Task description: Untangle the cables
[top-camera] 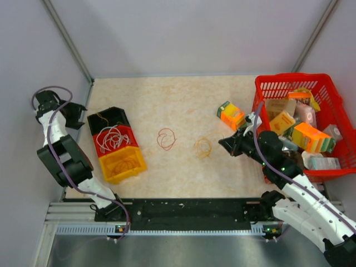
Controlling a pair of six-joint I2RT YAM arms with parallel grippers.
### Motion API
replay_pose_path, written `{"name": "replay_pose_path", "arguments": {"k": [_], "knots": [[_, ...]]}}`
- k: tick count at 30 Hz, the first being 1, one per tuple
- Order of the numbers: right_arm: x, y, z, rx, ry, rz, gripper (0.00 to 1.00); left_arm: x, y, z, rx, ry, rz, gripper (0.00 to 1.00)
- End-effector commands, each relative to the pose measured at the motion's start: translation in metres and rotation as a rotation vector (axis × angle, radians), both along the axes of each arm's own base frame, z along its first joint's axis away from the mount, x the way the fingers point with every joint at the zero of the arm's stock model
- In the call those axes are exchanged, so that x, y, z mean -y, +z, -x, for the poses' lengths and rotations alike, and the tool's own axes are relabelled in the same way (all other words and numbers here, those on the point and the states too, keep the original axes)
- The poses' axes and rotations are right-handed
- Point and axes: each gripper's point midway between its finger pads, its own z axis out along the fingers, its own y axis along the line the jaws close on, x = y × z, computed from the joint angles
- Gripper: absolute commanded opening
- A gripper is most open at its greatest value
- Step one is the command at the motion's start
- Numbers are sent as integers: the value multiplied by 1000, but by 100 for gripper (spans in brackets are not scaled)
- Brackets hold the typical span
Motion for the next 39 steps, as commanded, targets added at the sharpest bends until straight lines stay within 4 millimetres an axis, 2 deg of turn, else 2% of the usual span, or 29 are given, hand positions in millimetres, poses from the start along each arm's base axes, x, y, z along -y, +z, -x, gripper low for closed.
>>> {"name": "replay_pose_path", "arguments": {"k": [1,8,17,23,32,36,39], "knots": [[0,17,-6,73,1,-14,0,-3,-9,0,18,134,116,66],[-1,17,-3,65,7,-28,0,-13,-21,-16,35,230,185,55],[-1,17,-3,64,6,-32,0,-24,-32,-24,22,303,174,52],[0,19,-3,63,-2,-39,0,-21,-36,-30,21,310,197,47],[3,20,-3,68,-18,-43,0,-23,-42,-32,-17,382,192,48],[4,19,-3,65,-21,-42,0,-21,-47,-38,-35,379,214,43],[4,21,-3,67,-26,-44,0,-16,-55,-35,-64,390,221,41]]}}
